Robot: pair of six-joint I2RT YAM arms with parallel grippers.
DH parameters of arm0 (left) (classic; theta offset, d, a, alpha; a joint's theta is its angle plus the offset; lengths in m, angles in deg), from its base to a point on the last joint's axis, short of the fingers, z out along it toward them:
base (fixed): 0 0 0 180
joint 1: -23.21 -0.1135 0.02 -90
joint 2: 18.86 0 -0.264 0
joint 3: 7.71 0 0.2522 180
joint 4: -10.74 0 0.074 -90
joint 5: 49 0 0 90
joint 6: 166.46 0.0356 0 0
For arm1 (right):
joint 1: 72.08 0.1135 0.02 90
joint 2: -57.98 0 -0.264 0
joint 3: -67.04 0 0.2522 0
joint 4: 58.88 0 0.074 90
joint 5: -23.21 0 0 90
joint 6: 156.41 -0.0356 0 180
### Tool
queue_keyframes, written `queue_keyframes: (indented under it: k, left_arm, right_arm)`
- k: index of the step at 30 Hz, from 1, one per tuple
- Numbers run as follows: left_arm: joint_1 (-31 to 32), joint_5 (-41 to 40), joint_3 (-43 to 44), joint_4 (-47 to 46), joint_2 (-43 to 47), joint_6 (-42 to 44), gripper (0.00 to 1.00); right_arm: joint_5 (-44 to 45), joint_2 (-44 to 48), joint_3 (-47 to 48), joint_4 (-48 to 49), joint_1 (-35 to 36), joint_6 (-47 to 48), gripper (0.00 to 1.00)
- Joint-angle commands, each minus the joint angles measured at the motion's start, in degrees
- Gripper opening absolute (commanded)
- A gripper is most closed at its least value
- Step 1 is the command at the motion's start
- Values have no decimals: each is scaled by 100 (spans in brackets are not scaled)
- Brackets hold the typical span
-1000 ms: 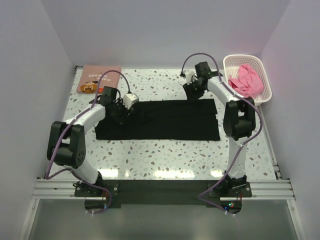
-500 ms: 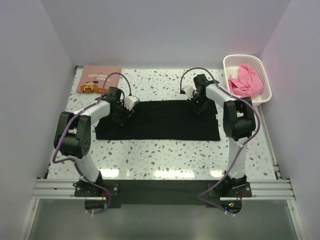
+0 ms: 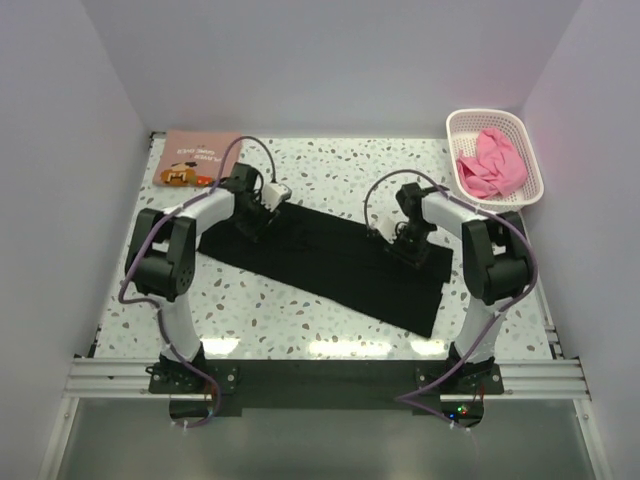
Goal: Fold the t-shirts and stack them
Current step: Fold the tshirt
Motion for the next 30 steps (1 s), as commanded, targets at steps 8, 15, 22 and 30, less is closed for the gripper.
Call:
queue_keyframes:
  k: [8,15,22,30]
  left_arm:
    - [356,331,5279,1076,-3682,136,39]
    - [5,1051,4575,-223,-2405,-434,48]
    - [136,1227,2929,-207,-1077,-759,48]
    - [303,1236,1602,-339,-680,-1111,45]
  right_arm:
    - [-1448,708,-745,-928,1334,28,34]
    - [-2873,637,607,-1339,1952,-818,39]
    - [-1821,550,890,-1613,899,-449,36]
    - [-360,-222,995,-804,598,-579,29]
